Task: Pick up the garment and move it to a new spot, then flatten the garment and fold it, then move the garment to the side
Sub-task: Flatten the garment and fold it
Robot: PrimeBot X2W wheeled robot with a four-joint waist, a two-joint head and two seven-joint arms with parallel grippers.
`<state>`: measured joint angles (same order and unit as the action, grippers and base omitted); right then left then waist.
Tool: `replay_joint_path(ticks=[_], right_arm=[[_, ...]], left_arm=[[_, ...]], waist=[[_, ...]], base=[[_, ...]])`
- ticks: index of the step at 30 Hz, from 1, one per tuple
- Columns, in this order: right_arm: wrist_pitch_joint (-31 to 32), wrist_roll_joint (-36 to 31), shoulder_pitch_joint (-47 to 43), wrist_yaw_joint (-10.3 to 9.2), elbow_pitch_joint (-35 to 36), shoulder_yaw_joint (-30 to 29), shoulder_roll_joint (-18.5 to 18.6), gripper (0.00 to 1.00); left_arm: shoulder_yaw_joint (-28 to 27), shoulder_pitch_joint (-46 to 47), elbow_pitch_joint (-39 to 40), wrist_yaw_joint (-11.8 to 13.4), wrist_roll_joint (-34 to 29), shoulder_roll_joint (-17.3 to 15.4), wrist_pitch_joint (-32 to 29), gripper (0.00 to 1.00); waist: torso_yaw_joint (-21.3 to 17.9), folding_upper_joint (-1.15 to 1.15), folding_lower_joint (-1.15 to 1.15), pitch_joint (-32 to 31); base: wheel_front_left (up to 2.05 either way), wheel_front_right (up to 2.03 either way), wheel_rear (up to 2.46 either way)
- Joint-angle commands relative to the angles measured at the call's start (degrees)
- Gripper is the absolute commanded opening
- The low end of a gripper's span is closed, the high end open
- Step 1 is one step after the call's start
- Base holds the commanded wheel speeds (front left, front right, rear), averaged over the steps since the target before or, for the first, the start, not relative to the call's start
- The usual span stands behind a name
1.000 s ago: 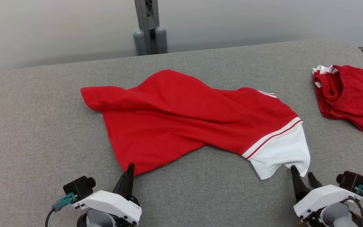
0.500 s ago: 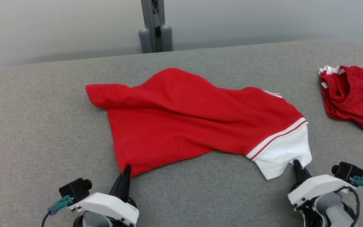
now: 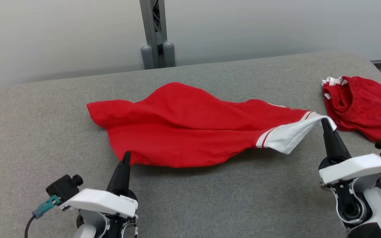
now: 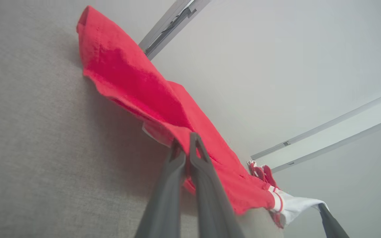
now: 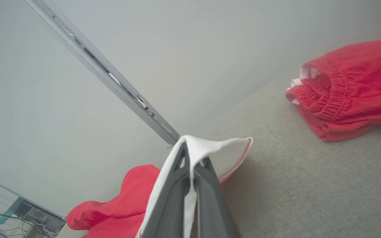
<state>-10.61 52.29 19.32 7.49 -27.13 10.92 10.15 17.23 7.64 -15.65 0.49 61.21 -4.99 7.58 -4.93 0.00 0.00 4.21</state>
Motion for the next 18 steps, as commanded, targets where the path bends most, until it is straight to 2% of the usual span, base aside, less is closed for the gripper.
replay_joint_path(ticks=[1, 4, 9, 18], right_arm=[[0.1, 0.6, -0.2, 0.01, 1.5, 0.0, 0.6, 0.0], [1.2, 1.7, 0.7, 0.01, 6.4, -0.3, 1.8, 0.0], [4.4, 3.2, 2.9, 0.01, 13.1, -1.7, 2.5, 0.0], [11.7, 1.3, 11.2, 0.01, 20.6, -7.6, 0.2, 0.0]], left_arm=[[-0.6, 1.2, 1.0, -0.4, 0.7, -0.3, -0.3, 0.0], [-1.8, 2.5, 4.2, -0.1, 2.3, -0.4, -1.2, 0.0], [-3.9, 7.0, 11.0, 1.6, 4.8, -1.7, -4.6, 0.0], [-6.9, 21.0, 18.7, 8.4, 6.1, -5.6, -12.3, 0.0]], waist=[[-0.3, 0.0, 0.0, -0.6], [-0.5, 0.0, 0.0, -1.6], [-0.6, 0.0, 0.0, -3.6], [-0.7, 0.0, 0.0, -5.7]], base=[[0.0, 0.0, 0.0], [0.0, 0.0, 0.0], [0.0, 0.0, 0.0], [0.0, 0.0, 0.0]])
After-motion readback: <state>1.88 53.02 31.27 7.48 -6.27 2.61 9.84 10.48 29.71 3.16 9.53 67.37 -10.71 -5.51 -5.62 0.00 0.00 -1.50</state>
